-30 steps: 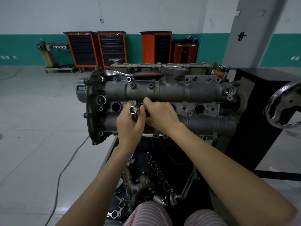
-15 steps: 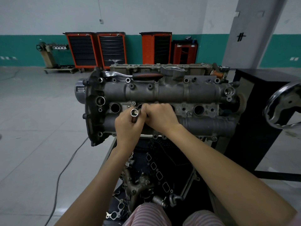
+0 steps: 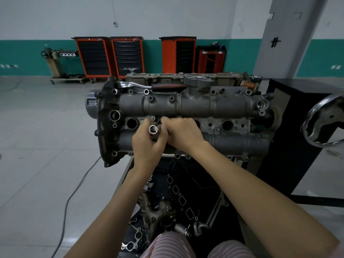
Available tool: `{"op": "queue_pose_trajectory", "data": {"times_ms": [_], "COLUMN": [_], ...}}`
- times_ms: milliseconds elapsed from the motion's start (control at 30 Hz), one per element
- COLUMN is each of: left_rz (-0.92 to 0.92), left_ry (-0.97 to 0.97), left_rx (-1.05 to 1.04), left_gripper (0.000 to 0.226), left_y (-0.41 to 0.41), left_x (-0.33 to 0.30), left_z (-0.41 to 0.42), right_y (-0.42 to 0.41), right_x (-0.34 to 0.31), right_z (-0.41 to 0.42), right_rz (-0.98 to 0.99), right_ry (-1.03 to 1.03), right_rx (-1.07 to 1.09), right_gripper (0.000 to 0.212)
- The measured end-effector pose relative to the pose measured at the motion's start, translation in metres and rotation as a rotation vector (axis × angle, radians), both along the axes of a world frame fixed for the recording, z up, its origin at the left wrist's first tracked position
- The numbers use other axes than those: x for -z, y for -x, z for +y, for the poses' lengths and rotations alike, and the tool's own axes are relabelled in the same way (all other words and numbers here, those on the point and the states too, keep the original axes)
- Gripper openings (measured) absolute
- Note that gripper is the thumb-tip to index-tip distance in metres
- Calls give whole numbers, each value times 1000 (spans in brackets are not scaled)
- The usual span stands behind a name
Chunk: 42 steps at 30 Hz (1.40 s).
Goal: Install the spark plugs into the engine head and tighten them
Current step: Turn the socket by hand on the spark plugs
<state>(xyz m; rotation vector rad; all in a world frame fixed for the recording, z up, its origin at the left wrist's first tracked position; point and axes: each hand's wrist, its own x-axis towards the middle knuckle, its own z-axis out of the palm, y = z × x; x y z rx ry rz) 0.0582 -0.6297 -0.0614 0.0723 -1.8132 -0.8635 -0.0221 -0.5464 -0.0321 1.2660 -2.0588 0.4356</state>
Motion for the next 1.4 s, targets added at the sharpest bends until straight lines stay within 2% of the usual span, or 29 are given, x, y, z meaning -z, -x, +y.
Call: {"op": "queue_pose_trajectory", "data": {"times_ms": [133,200,333,500,867,1033,1267,1400], "left_rz": [-14,-11,17,41,49,44,33,14], "left_ry": [24,41,47,21,98,59,44,31], "left_rx": [-69,-80,-64,-30,-72,-36,-32,-72], "left_gripper": [54,54,41,35,41,42,41,52], "left_y": [2,3,3,3,3,2,1,6], "left_x": [-2,-1,1,2,-1,2,2,1], "left_z": [1,0,0,0,1,0,1,-1], "right_y": [-3,-3,2,1,-4,-1,0,-1], "right_x": [-1,-1,3,1,-3,1,0,0], "right_z": [1,2,2,1,3,3,1,1], "right_rz": [-11,-4,-10,-21,-19,-23,-3,-31], "right_ry": [82,52,-12,-25,81,-22,-52,-3], "right_rx": [18,15,23,-5,-10,12,6,28], "right_gripper": [12,10,24,24,14,24,18,15]}}
